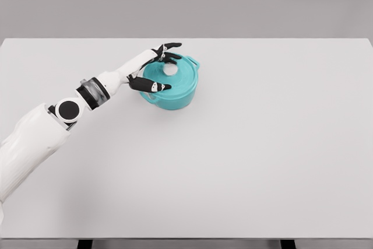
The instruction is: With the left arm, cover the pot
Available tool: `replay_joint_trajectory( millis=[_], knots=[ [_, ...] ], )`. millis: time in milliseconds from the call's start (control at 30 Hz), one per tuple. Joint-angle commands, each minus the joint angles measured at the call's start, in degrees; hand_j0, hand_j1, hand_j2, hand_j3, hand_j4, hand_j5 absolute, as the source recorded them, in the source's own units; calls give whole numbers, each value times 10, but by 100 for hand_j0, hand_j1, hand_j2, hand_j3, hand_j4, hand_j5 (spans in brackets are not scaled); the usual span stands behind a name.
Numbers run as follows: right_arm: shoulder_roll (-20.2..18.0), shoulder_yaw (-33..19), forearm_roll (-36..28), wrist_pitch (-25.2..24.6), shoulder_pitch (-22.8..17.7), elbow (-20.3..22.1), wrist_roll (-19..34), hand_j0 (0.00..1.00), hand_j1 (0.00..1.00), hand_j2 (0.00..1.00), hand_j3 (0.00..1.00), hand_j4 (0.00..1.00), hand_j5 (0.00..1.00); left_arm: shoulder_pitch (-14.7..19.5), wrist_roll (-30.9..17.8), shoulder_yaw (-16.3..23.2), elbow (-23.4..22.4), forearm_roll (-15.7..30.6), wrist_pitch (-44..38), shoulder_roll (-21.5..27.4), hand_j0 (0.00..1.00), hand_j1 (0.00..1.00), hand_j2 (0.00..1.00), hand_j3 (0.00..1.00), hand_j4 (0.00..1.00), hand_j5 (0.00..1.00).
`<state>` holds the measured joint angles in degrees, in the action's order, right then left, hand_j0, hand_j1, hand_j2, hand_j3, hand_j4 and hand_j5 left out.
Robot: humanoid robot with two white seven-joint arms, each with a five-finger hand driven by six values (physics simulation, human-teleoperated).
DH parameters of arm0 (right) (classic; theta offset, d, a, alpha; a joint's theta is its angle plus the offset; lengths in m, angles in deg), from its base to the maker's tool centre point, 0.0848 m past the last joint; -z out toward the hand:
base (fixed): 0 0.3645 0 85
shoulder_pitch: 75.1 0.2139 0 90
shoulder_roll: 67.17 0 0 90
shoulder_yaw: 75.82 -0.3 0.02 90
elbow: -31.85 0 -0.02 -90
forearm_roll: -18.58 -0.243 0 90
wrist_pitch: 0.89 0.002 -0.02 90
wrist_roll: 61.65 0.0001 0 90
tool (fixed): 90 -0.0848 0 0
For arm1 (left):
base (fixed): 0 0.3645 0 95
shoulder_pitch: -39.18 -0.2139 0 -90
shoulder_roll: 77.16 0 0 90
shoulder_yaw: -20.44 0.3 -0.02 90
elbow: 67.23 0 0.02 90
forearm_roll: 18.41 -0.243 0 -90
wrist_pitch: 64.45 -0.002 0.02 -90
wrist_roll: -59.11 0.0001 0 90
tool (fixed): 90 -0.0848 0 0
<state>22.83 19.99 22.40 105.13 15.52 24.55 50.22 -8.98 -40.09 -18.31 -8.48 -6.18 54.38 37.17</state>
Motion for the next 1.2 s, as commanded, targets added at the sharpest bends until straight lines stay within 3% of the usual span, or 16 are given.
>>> replay_joint_trajectory(
  millis=[0, 1167],
  knots=[
    [0, 0, 0, 0, 0, 0, 0, 100, 100, 100, 100, 100, 100, 0, 1, 0, 0, 2, 2, 0, 100, 100, 100, 100, 100, 100],
    [0, 0, 0, 0, 0, 0, 0, 100, 100, 100, 100, 100, 100, 1, 1, -2, 1, 7, 16, -1, 100, 100, 100, 100, 100, 100]
  ],
)
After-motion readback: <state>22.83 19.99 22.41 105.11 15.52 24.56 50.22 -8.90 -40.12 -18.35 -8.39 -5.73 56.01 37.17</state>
